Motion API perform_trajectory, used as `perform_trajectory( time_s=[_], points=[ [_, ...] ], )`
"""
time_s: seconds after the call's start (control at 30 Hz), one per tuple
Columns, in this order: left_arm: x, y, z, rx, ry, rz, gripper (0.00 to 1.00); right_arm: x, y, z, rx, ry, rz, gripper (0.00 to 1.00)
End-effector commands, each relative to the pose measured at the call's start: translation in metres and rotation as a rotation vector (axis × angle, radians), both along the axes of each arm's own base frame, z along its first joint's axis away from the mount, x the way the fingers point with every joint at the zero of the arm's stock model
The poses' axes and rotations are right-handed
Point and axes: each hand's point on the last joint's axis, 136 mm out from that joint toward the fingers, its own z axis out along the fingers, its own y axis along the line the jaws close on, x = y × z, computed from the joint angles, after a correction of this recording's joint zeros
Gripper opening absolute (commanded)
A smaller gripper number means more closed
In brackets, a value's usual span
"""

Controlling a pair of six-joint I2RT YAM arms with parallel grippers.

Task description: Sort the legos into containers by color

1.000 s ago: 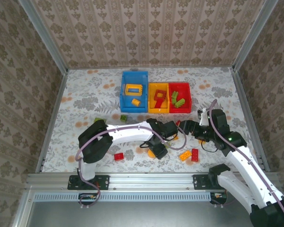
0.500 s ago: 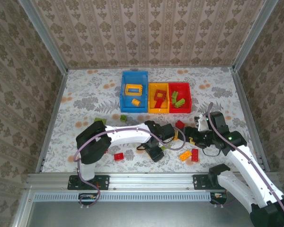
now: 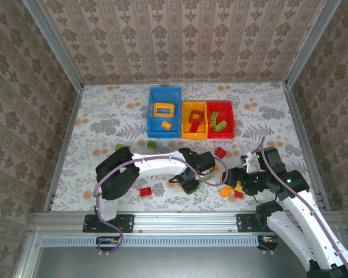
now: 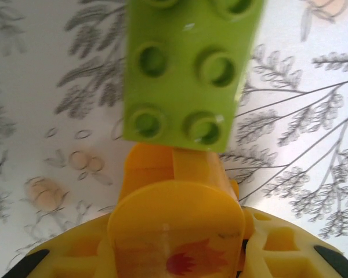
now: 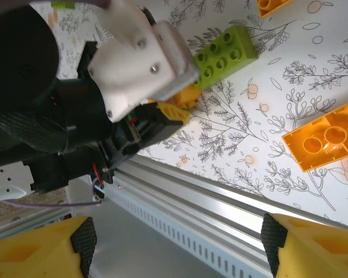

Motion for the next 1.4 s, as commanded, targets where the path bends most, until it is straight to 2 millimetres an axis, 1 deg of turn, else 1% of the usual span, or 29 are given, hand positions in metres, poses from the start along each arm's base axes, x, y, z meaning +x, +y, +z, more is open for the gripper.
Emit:
perform_trajectory(
  time_s=[0.0,0.07,0.13,0.17,0.23,0.3,0.33,0.4,0.47,0.53,0.6,0.67,0.73,0.8,0.87,0.93,1.0,1.1,1.27,1.37],
  points=[
    [0.036,0.019,0.039,-0.048,-0.098,0.140,0.23,0.012,0.012,0.029,0.059,-0.108,0.063,0.78],
    [0.059,0.029,0.062,-0.084,-0.138,0.223,0.23,0.023,0.016,0.038,0.068,-0.165,0.077,0.78],
    [0.084,0.040,0.084,-0.117,-0.175,0.298,0.22,0.038,0.022,0.047,0.075,-0.234,0.092,0.78],
    [0.096,0.045,0.090,-0.125,-0.187,0.331,0.22,0.046,0.027,0.052,0.086,-0.277,0.103,0.77],
    [0.126,0.056,0.104,-0.121,-0.237,0.395,0.21,0.070,0.039,0.074,0.092,-0.469,0.118,0.79],
    [0.155,0.065,0.112,-0.100,-0.286,0.442,0.20,0.089,0.048,0.091,0.062,-0.641,0.106,0.85],
    [0.172,0.071,0.114,-0.075,-0.311,0.471,0.19,0.099,0.053,0.100,0.041,-0.717,0.095,0.89],
    [0.202,0.082,0.115,-0.008,-0.353,0.522,0.20,0.116,0.062,0.108,0.008,-0.778,0.084,0.91],
    [0.230,0.093,0.114,0.065,-0.386,0.574,0.19,0.130,0.071,0.108,-0.016,-0.780,0.094,0.90],
    [0.255,0.101,0.108,0.106,-0.398,0.621,0.19,0.141,0.077,0.111,-0.035,-0.786,0.098,0.88],
    [0.273,0.105,0.103,0.123,-0.407,0.664,0.19,0.147,0.080,0.115,-0.041,-0.803,0.090,0.88],
    [0.286,0.110,0.096,0.136,-0.407,0.700,0.20,0.151,0.082,0.117,-0.042,-0.810,0.086,0.89],
    [0.295,0.112,0.088,0.134,-0.395,0.726,0.20,0.152,0.083,0.116,-0.043,-0.802,0.089,0.89],
    [0.299,0.109,0.081,0.126,-0.377,0.729,0.21,0.152,0.083,0.112,-0.048,-0.787,0.091,0.89],
    [0.299,0.106,0.073,0.126,-0.361,0.725,0.25,0.152,0.083,0.108,-0.051,-0.774,0.089,0.89],
    [0.296,0.105,0.066,0.131,-0.343,0.724,0.33,0.152,0.081,0.104,-0.060,-0.763,0.085,0.89],
    [0.294,0.104,0.065,0.129,-0.337,0.727,0.42,0.152,0.081,0.101,-0.069,-0.759,0.085,0.90],
    [0.292,0.101,0.073,0.099,-0.339,0.730,0.53,0.155,0.082,0.093,-0.093,-0.748,0.100,0.90],
    [0.288,0.094,0.101,0.022,-0.350,0.751,0.59,0.160,0.094,0.078,-0.131,-0.743,0.176,0.90],
    [0.281,0.096,0.119,-0.002,-0.360,0.773,0.60,0.164,0.104,0.069,-0.147,-0.741,0.217,0.89]
  ],
)
